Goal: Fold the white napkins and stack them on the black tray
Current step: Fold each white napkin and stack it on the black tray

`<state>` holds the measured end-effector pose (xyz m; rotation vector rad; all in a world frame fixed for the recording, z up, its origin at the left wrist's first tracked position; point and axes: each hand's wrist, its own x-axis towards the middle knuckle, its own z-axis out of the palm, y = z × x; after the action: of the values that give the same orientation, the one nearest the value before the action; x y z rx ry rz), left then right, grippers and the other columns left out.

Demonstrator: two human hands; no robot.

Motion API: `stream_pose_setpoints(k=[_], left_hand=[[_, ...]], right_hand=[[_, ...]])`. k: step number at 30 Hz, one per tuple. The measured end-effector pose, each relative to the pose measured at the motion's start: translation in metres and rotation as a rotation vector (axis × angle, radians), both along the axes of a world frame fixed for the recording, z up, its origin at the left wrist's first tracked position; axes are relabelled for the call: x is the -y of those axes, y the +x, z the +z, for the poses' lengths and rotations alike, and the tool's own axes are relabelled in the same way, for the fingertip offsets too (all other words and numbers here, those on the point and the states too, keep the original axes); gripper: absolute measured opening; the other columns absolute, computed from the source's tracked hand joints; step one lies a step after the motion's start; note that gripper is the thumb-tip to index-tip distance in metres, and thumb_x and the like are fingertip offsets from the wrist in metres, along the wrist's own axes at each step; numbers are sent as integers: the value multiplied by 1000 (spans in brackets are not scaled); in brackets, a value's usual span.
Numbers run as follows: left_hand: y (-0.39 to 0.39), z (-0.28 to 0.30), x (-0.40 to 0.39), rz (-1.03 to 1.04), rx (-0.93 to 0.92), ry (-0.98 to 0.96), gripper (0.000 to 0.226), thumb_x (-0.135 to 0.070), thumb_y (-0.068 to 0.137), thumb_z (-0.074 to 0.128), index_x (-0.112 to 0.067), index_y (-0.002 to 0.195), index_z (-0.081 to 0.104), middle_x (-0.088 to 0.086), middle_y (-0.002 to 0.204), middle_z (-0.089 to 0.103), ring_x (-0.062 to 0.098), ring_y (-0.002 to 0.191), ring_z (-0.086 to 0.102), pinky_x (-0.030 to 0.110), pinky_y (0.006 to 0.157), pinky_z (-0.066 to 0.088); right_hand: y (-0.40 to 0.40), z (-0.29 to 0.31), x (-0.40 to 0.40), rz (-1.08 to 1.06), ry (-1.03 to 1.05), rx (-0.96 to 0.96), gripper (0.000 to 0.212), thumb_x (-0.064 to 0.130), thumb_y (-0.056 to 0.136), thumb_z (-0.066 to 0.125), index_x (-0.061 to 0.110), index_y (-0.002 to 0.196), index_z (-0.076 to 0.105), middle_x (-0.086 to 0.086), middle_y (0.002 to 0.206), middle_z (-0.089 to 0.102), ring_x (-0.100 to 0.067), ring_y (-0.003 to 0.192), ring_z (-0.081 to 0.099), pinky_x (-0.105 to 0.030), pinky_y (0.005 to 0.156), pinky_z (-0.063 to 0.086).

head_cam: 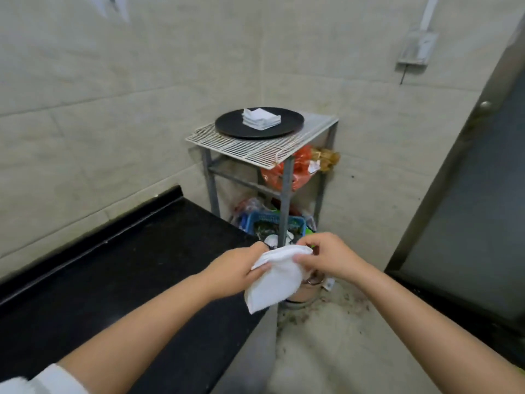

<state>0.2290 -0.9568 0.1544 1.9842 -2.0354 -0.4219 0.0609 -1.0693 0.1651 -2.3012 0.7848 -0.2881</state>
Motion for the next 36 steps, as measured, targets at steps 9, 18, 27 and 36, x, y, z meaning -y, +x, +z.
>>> stream_pose_setpoints(k=[9,18,27,36], left_hand=[[81,70,210,35,141,-301,67,-55,70,15,-6,84,59,5,84,59,18,79,50,24,64,27],[146,134,379,446,332,-324,25,-17,93,50,-3,107,64,17,109,65,32,103,57,34,82,43],[206,161,503,1029,230,-527,29,-4,92,47,-3,117,61,18,122,60,31,114,53,30,91,39],[200,66,537,963,366,31,34,-12,93,44,-11,125,56,7,133,53,25,122,49,32,100,42]], right_hand=[[83,92,225,193,-461,-130,21,15,85,61,2,100,67,-13,102,64,-18,87,52,-31,75,38],[183,138,400,183,-494,-36,20,10,86,54,2,102,63,-17,97,69,-20,71,58,-23,56,38],[309,145,541,331,-545,454,20,-6,81,51,-7,94,66,-27,98,63,-35,95,58,-26,72,31],[327,55,594,640,-483,-30,25,5,87,48,2,108,61,-14,115,56,-29,109,53,-34,93,43]])
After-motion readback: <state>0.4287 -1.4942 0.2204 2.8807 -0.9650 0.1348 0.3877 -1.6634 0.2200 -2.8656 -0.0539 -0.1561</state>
